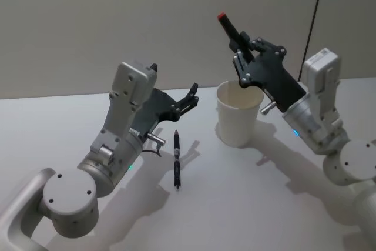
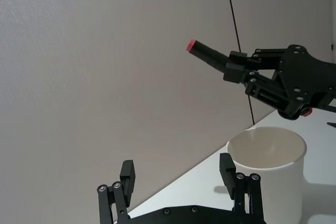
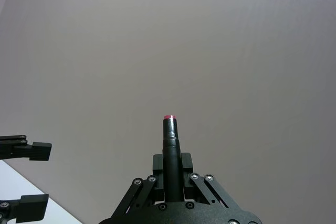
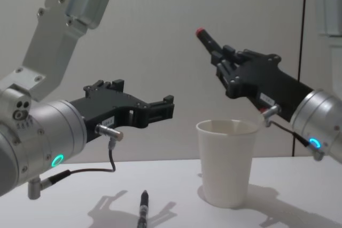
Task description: Place the pen into the pen holder.
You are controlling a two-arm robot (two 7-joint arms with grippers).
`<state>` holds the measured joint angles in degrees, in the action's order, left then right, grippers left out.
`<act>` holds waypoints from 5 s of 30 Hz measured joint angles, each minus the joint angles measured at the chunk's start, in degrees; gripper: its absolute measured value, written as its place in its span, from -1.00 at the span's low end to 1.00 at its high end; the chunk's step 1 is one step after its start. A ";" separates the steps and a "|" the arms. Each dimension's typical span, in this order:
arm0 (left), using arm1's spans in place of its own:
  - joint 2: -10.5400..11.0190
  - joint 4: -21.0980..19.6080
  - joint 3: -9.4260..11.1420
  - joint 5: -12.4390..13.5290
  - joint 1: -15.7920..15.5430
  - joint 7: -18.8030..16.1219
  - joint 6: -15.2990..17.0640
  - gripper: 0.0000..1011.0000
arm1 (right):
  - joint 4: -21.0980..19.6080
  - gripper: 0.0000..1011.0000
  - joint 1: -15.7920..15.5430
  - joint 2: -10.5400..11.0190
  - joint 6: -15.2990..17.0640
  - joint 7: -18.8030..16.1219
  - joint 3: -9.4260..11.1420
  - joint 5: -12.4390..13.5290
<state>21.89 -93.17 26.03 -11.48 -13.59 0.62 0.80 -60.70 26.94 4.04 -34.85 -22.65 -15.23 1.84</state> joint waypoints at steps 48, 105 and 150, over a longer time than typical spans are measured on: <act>0.00 0.00 0.00 0.00 0.00 0.00 0.00 0.98 | 16.75 0.25 8.68 -3.95 -6.90 -0.16 -1.89 -2.51; 0.00 0.00 0.00 0.00 0.00 0.00 0.00 0.98 | -20.44 0.98 -14.24 7.15 14.39 4.77 1.52 8.10; 0.00 -0.02 -0.02 -0.02 0.04 0.06 0.02 0.98 | -40.53 0.98 -27.78 15.30 36.81 18.83 2.32 14.66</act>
<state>21.90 -93.19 26.01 -11.50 -13.55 0.68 0.82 -101.23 -0.84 19.33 1.97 -3.82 -12.91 16.49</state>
